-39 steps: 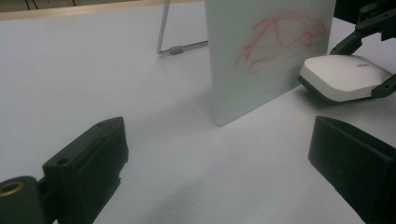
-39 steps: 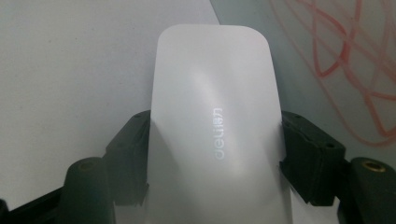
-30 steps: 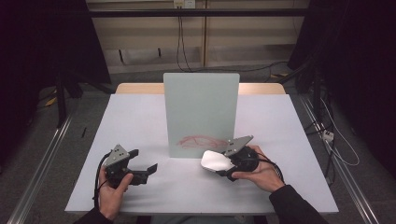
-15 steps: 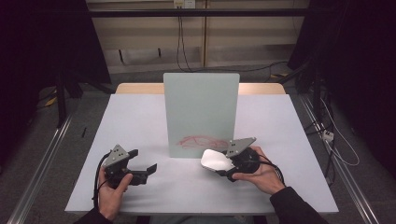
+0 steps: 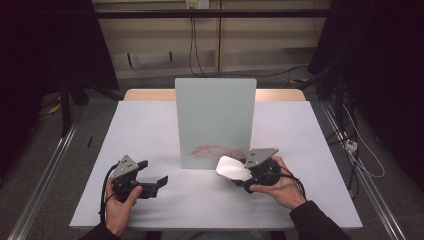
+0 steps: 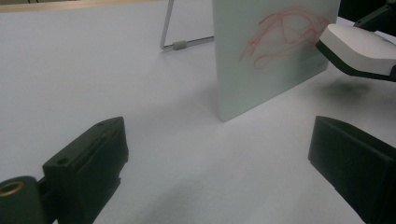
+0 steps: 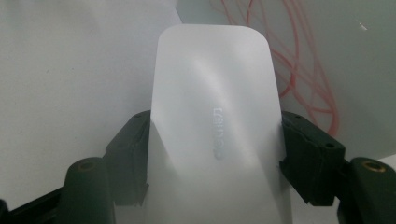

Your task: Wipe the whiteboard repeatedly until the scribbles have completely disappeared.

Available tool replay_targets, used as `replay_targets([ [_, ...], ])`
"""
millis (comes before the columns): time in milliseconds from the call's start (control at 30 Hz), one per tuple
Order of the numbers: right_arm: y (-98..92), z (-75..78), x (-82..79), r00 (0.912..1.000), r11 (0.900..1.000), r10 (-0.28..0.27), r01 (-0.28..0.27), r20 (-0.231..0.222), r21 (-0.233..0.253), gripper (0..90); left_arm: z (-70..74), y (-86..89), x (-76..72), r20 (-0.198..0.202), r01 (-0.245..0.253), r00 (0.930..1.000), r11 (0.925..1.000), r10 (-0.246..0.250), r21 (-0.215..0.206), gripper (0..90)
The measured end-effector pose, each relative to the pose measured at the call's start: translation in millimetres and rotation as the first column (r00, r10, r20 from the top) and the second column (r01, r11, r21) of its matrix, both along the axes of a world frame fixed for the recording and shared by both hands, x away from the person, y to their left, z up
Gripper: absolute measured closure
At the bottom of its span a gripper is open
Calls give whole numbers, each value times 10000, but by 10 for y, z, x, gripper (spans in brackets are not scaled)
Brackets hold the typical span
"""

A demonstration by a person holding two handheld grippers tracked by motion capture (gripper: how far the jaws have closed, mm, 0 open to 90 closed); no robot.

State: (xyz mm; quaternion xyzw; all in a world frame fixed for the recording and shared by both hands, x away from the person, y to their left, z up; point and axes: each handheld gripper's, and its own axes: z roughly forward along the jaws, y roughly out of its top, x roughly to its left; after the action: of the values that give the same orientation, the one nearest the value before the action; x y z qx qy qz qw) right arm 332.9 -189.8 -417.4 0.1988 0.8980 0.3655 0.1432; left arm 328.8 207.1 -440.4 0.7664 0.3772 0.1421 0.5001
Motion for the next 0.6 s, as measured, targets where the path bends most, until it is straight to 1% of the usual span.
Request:
replay_targets([
  [133, 25, 9, -34, 9999, 10000, 3, -3, 144, -43, 316, 8, 0, -1, 72, 32, 10000, 10000, -32, 31, 47],
  [233, 50, 24, -71, 9988, 9998, 3, 6, 488, -184, 316, 15, -20, -1, 100, 101, 9999, 9999, -102, 83, 47],
  [333, 90, 36, -102, 9953, 9989, 20, 27, 971, -474, 316, 18, -34, -13, 88, 107, 9999, 9999, -108, 117, 47],
  [433, 149, 26, -122, 9868, 9957, 23, 128, 1618, -922, 316, 14, -37, -7, 71, 99, 9999, 9999, -100, 118, 47],
  [467, 155, 26, -115, 9850, 9955, 88, 78, 1725, -950, 316, 14, -35, -6, 73, 103, 9999, 9999, -104, 120, 47],
  [533, 181, 28, -121, 9797, 9939, 77, 146, 2001, -1095, 316, 15, -35, -8, 94, 102, 9999, 9999, -103, 139, 47],
  [600, 201, 41, -112, 9751, 9936, 82, 171, 2217, -1120, 316, 13, -32, -7, 75, 123, 9999, 9998, -124, 132, 47],
])
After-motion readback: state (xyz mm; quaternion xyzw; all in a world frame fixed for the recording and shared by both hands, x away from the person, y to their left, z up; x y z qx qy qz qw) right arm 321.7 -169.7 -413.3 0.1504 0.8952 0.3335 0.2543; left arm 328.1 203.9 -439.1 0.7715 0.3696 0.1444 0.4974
